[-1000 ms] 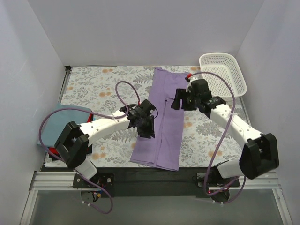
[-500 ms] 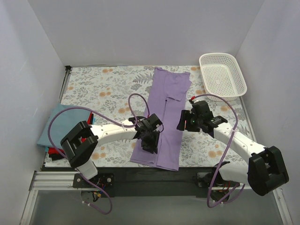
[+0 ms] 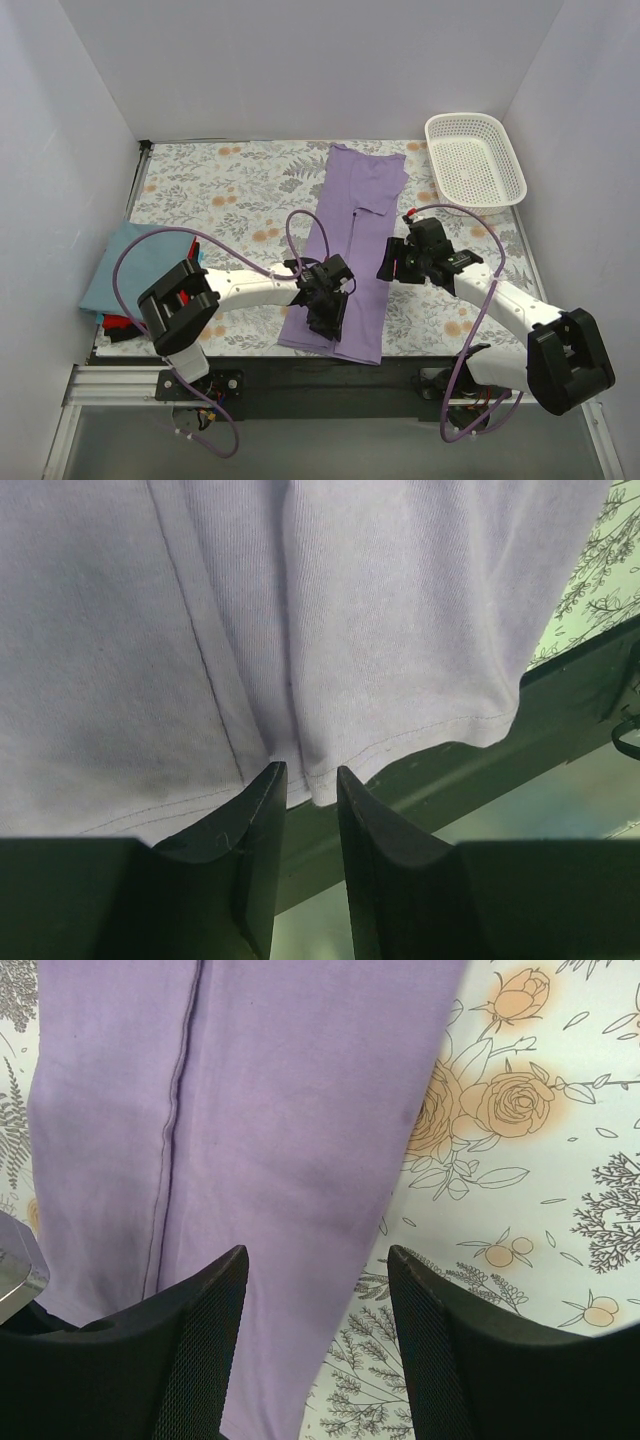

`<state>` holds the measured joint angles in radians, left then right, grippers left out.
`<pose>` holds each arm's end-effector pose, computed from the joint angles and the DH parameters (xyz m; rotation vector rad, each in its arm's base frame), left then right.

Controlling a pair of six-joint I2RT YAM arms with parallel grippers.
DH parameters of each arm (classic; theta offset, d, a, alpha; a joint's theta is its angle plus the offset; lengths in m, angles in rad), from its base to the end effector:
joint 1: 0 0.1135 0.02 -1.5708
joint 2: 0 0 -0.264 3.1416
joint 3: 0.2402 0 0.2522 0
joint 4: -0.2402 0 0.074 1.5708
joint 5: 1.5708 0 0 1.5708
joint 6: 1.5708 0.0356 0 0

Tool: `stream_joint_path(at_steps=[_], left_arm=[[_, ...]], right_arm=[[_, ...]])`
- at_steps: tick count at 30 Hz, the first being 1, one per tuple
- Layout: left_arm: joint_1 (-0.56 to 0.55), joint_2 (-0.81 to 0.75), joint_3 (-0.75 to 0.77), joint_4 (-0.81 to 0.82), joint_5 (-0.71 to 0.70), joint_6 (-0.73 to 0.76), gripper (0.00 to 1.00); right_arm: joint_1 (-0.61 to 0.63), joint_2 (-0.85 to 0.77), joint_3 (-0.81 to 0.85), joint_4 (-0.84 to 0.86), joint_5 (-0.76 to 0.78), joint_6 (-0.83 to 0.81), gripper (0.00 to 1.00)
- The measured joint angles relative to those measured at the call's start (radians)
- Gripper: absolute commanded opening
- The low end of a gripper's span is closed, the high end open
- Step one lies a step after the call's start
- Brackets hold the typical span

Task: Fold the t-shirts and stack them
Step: Fold the tshirt

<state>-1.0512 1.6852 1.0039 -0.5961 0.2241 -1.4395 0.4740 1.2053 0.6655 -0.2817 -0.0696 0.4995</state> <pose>0.1469 -0.2727 0.1640 0.5261 -2.9322 0.5242 0.2135 0.1123 0.2054 -0.0023 2.4592 0.5279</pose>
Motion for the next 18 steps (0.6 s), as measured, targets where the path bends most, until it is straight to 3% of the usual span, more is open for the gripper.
stream_joint_path(at_steps=[11, 18], left_arm=[[-0.016, 0.04, -0.001, 0.017, 0.008, -0.009, 0.24], [-0.027, 0.041, -0.001, 0.021, 0.017, -0.019, 0.1]], right_arm=[[0.0, 0.009, -0.025, 0.023, -0.009, 0.003, 0.64], [0.0, 0.01, -0.028, 0.024, -0.009, 0.003, 0.64]])
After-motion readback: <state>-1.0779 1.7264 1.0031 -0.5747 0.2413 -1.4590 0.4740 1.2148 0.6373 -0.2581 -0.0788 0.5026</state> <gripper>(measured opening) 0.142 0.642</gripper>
